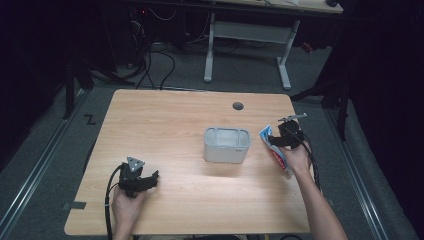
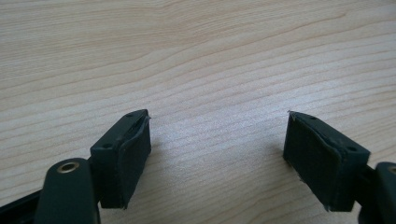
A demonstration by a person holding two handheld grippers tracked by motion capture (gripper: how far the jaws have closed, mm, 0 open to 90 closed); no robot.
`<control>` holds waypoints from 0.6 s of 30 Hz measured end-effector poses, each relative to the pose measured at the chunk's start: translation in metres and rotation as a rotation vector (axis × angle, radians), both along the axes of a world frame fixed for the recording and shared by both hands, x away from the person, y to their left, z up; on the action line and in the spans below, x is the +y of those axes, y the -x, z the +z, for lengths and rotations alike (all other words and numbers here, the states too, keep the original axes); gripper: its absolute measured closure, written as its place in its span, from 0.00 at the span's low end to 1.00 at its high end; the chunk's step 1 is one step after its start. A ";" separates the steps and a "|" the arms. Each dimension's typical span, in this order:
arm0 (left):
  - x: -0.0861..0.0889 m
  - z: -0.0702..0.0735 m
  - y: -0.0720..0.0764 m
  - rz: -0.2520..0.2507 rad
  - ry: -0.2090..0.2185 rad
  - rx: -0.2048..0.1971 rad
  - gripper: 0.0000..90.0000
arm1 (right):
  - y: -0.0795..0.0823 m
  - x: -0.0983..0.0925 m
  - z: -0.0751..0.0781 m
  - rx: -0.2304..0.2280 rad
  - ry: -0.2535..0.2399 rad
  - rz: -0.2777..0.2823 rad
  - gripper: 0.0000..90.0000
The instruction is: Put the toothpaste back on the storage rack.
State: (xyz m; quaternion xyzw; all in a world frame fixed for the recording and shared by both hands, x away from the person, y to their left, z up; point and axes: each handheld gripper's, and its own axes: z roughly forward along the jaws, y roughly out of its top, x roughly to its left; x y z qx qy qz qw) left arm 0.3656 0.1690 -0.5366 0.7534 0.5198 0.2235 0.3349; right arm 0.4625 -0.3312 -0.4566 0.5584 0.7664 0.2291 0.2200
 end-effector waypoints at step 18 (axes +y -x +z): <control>0.001 0.000 0.000 0.000 0.008 0.001 0.26 | -0.029 0.015 -0.033 0.162 0.052 -0.028 0.54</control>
